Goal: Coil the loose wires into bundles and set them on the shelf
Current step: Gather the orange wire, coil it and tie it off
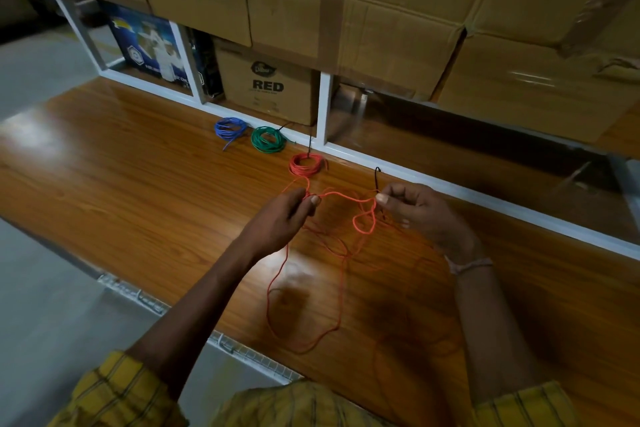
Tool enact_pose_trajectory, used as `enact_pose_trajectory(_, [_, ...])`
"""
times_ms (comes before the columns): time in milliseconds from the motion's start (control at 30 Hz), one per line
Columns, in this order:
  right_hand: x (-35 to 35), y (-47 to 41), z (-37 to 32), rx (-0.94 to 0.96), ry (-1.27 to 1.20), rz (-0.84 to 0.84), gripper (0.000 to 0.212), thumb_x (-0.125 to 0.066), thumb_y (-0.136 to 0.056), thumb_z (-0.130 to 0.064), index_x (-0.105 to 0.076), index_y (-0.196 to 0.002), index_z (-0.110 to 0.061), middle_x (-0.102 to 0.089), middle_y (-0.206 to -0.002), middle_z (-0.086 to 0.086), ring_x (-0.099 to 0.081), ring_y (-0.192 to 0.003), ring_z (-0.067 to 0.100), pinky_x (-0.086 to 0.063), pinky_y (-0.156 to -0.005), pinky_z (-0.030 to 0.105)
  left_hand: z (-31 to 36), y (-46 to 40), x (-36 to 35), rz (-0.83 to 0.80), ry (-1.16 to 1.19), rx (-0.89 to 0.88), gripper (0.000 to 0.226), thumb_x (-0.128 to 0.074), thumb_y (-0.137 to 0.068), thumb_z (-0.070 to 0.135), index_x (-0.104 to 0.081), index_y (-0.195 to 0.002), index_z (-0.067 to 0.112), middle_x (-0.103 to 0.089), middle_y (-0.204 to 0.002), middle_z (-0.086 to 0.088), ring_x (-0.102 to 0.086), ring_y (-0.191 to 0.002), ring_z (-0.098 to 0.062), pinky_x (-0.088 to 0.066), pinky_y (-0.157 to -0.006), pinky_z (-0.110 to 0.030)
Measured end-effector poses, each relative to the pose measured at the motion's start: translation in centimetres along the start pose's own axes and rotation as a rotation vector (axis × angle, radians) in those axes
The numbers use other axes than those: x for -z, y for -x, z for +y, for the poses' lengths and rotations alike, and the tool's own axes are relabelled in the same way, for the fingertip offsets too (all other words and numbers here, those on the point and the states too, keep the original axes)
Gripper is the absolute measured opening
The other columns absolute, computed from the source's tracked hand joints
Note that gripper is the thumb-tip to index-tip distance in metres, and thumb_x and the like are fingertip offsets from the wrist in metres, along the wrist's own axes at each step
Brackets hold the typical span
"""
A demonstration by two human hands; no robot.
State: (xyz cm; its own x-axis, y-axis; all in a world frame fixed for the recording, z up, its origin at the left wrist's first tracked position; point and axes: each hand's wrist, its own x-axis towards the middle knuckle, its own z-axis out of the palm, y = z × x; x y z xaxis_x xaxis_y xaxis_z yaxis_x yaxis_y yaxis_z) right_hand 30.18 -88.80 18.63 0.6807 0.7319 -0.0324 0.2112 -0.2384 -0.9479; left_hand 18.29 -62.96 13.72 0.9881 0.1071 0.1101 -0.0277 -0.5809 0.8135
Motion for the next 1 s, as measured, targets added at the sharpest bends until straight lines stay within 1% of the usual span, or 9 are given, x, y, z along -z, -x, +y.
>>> enact_pose_trajectory(67, [-0.8, -0.7, 1.2, -0.017, 0.053, 0.118, 0.023, -0.061, -0.102, -0.021, -0.069, -0.094, -0.001, -0.058, -0.072, 0.007, -0.053, -0.067, 0.006, -0.043, -0.062, 0.016, 0.7, 0.6, -0.3, -0.025, 0.286, 0.035, 0.036, -0.047, -0.113, 0.031, -0.059, -0.093, 0.004, -0.050, -0.072, -0.009, -0.049, -0.063, -0.017, -0.043, -0.059, -0.028])
enact_pose_trajectory(200, [-2.8, -2.5, 4.1, -0.121, 0.017, 0.382, 0.030, -0.059, -0.104, -0.024, -0.063, -0.075, -0.019, -0.056, -0.068, -0.013, -0.050, -0.063, 0.000, -0.041, -0.063, 0.024, 3.2, 1.2, -0.4, -0.142, 0.923, 0.029, 0.029, -0.041, -0.113, 0.022, -0.053, -0.090, 0.010, -0.023, -0.062, -0.005, -0.024, -0.052, -0.017, -0.035, -0.054, -0.027])
enact_pose_trajectory(300, [-3.8, -4.6, 6.4, -0.208, 0.077, 0.603, 0.041, -0.056, -0.105, -0.029, -0.053, -0.064, -0.026, -0.049, -0.060, -0.013, -0.045, -0.061, 0.006, -0.034, -0.060, 0.030, 5.2, 1.6, -0.3, -0.269, 1.119, 0.008, 0.030, -0.032, -0.113, 0.020, -0.050, -0.090, 0.010, -0.021, -0.059, 0.004, -0.019, -0.048, -0.013, -0.034, -0.051, -0.025])
enact_pose_trajectory(433, [-4.4, -5.8, 9.3, -0.379, 0.268, 0.749, 0.037, -0.050, -0.106, -0.038, -0.057, -0.072, -0.024, -0.057, -0.072, -0.005, -0.056, -0.071, 0.019, -0.034, -0.057, 0.029, 7.2, 2.5, 0.5, -0.363, 1.249, -0.064, 0.030, -0.033, -0.112, 0.021, -0.050, -0.088, 0.011, -0.021, -0.056, 0.007, -0.019, -0.045, -0.009, -0.033, -0.048, -0.021])
enact_pose_trajectory(567, [-5.7, -6.0, 10.2, -0.427, 0.358, 0.717, 0.030, -0.049, -0.106, -0.041, -0.068, -0.093, -0.023, -0.063, -0.086, -0.007, -0.060, -0.081, 0.017, -0.032, -0.058, 0.025, 8.2, 2.7, 0.6, -0.334, 1.355, -0.097, 0.031, -0.038, -0.110, 0.025, -0.056, -0.088, 0.013, -0.021, -0.057, 0.008, -0.019, -0.045, -0.009, -0.034, -0.048, -0.022])
enact_pose_trajectory(700, [-8.3, -5.5, 10.5, -0.425, 0.447, 0.580, 0.031, -0.053, -0.104, -0.039, -0.058, -0.076, -0.026, -0.052, -0.072, -0.013, -0.053, -0.067, 0.012, -0.030, -0.055, 0.024, 8.8, 1.4, 1.0, -0.209, 1.494, -0.083, 0.032, -0.035, -0.113, 0.029, -0.057, -0.098, 0.012, -0.031, -0.060, 0.007, -0.032, -0.047, -0.008, -0.051, -0.064, -0.025])
enact_pose_trajectory(800, [-9.6, -4.2, 11.7, -0.337, 0.506, 0.451, 0.040, -0.060, -0.100, -0.039, -0.049, -0.063, -0.028, -0.057, -0.068, -0.006, -0.058, -0.069, 0.020, -0.044, -0.061, 0.034, 9.2, 0.3, 1.7, -0.066, 1.370, -0.094, 0.031, -0.030, -0.115, 0.025, -0.055, -0.110, 0.007, -0.059, -0.087, -0.014, -0.068, -0.088, -0.029, -0.057, -0.100, -0.042])
enact_pose_trajectory(867, [-10.0, -3.4, 11.9, -0.269, 0.497, 0.375, 0.039, -0.065, -0.095, -0.039, -0.053, -0.063, -0.022, -0.058, -0.062, -0.004, -0.058, -0.062, 0.022, -0.046, -0.059, 0.037, 9.2, -0.3, 1.6, -0.009, 1.257, -0.102, 0.028, -0.029, -0.115, 0.019, -0.053, -0.117, 0.005, -0.062, -0.124, -0.034, -0.065, -0.124, -0.047, -0.048, -0.115, -0.049])
enact_pose_trajectory(1000, [-10.0, -1.8, 10.5, -0.181, 0.459, 0.218, 0.035, -0.061, -0.085, -0.049, -0.067, -0.076, -0.016, -0.069, -0.069, 0.001, -0.067, -0.070, 0.020, -0.055, -0.066, 0.043, 8.1, -1.6, 0.9, 0.107, 1.080, -0.004, 0.034, -0.038, -0.112, 0.023, -0.047, -0.141, 0.007, -0.051, -0.156, -0.020, -0.057, -0.141, -0.030, -0.034, -0.127, -0.051])
